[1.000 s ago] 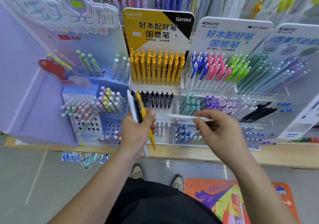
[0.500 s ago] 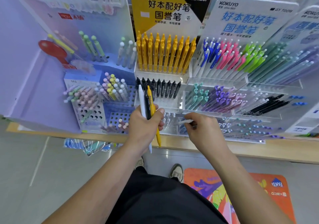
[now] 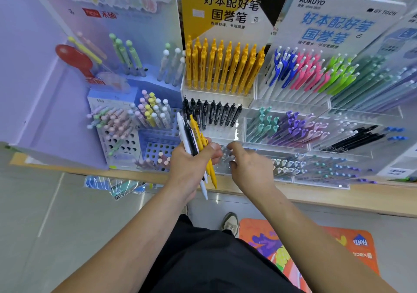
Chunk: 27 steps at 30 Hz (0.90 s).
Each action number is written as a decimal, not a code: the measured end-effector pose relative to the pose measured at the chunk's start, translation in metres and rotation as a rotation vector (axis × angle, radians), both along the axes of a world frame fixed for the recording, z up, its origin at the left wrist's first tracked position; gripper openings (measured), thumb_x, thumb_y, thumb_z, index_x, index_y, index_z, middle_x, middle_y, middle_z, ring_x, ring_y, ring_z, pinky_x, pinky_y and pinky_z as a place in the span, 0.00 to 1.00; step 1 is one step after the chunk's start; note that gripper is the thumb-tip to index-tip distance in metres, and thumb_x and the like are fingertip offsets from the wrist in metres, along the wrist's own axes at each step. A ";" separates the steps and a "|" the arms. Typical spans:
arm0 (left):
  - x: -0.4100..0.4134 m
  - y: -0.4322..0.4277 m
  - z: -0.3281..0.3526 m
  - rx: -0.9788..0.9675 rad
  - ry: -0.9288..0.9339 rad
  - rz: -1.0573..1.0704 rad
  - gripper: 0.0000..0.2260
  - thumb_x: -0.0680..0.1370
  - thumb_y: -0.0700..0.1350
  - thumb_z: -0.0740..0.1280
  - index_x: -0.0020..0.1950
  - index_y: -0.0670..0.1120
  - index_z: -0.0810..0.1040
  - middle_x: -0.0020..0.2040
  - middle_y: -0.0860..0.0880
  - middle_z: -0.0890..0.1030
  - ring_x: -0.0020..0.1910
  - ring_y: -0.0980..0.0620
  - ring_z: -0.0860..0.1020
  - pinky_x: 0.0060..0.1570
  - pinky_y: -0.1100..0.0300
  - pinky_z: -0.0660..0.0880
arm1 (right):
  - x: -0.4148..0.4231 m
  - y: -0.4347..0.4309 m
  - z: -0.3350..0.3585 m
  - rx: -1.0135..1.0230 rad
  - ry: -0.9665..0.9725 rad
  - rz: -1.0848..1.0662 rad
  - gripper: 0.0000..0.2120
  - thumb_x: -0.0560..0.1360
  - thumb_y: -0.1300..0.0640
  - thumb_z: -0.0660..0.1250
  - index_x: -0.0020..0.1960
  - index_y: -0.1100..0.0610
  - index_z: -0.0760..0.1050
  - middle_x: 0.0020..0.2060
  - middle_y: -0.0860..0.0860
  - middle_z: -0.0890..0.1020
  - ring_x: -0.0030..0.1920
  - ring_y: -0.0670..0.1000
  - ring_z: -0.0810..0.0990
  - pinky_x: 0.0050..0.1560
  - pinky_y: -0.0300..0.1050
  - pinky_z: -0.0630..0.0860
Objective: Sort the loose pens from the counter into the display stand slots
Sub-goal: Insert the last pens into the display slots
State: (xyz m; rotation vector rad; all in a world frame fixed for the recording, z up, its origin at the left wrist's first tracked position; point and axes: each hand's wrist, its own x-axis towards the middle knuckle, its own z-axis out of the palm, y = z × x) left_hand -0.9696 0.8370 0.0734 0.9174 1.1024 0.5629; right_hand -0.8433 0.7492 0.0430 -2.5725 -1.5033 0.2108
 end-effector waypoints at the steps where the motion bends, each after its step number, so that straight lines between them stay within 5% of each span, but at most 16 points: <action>1: 0.000 0.000 0.000 -0.018 -0.011 0.009 0.08 0.79 0.38 0.74 0.57 0.36 0.82 0.47 0.41 0.88 0.48 0.45 0.88 0.54 0.45 0.85 | -0.003 0.002 -0.001 -0.002 -0.001 -0.025 0.19 0.64 0.62 0.78 0.52 0.53 0.77 0.27 0.49 0.80 0.24 0.56 0.77 0.25 0.34 0.53; 5: -0.001 0.001 0.000 -0.031 -0.007 0.013 0.08 0.78 0.40 0.76 0.54 0.38 0.83 0.43 0.45 0.85 0.45 0.48 0.86 0.56 0.45 0.84 | -0.008 0.012 -0.003 -0.101 -0.052 -0.055 0.20 0.63 0.64 0.78 0.50 0.54 0.74 0.23 0.48 0.75 0.20 0.54 0.70 0.28 0.35 0.46; 8: -0.002 0.004 0.001 -0.014 0.018 0.005 0.08 0.78 0.43 0.77 0.54 0.41 0.84 0.43 0.46 0.86 0.45 0.45 0.87 0.54 0.43 0.85 | -0.010 0.013 -0.005 -0.114 -0.008 -0.030 0.17 0.74 0.65 0.68 0.58 0.54 0.69 0.34 0.51 0.81 0.32 0.56 0.77 0.27 0.40 0.54; 12: -0.001 0.007 0.007 0.023 0.020 -0.004 0.07 0.77 0.43 0.77 0.53 0.44 0.85 0.43 0.47 0.86 0.45 0.46 0.85 0.50 0.47 0.85 | -0.009 0.002 0.019 0.034 0.091 -0.052 0.15 0.76 0.59 0.72 0.60 0.55 0.72 0.47 0.52 0.82 0.48 0.58 0.81 0.34 0.46 0.66; 15: 0.000 0.009 0.016 0.077 0.029 -0.055 0.05 0.77 0.42 0.77 0.52 0.46 0.86 0.41 0.50 0.86 0.43 0.52 0.85 0.46 0.52 0.85 | -0.007 -0.009 0.049 0.270 0.200 -0.055 0.08 0.77 0.53 0.72 0.55 0.50 0.79 0.47 0.45 0.84 0.46 0.51 0.82 0.35 0.45 0.73; 19: 0.012 0.014 0.038 0.110 -0.062 -0.145 0.07 0.77 0.39 0.77 0.54 0.47 0.86 0.46 0.43 0.88 0.46 0.46 0.86 0.47 0.49 0.84 | 0.001 -0.003 0.090 0.385 0.866 -0.079 0.09 0.78 0.57 0.72 0.56 0.46 0.80 0.41 0.42 0.86 0.39 0.46 0.84 0.42 0.49 0.81; 23: 0.022 0.021 0.053 0.126 -0.116 -0.187 0.08 0.75 0.41 0.78 0.54 0.47 0.87 0.48 0.41 0.88 0.46 0.45 0.86 0.48 0.48 0.84 | 0.022 0.003 0.107 0.463 0.922 -0.094 0.12 0.76 0.62 0.75 0.55 0.47 0.82 0.35 0.51 0.86 0.34 0.49 0.83 0.37 0.43 0.80; 27: 0.028 0.029 0.061 0.178 -0.118 -0.172 0.08 0.78 0.40 0.76 0.57 0.45 0.85 0.41 0.47 0.87 0.38 0.51 0.83 0.41 0.56 0.81 | 0.039 0.009 0.117 0.563 0.833 -0.170 0.09 0.76 0.62 0.74 0.55 0.52 0.83 0.37 0.50 0.85 0.36 0.58 0.84 0.38 0.57 0.83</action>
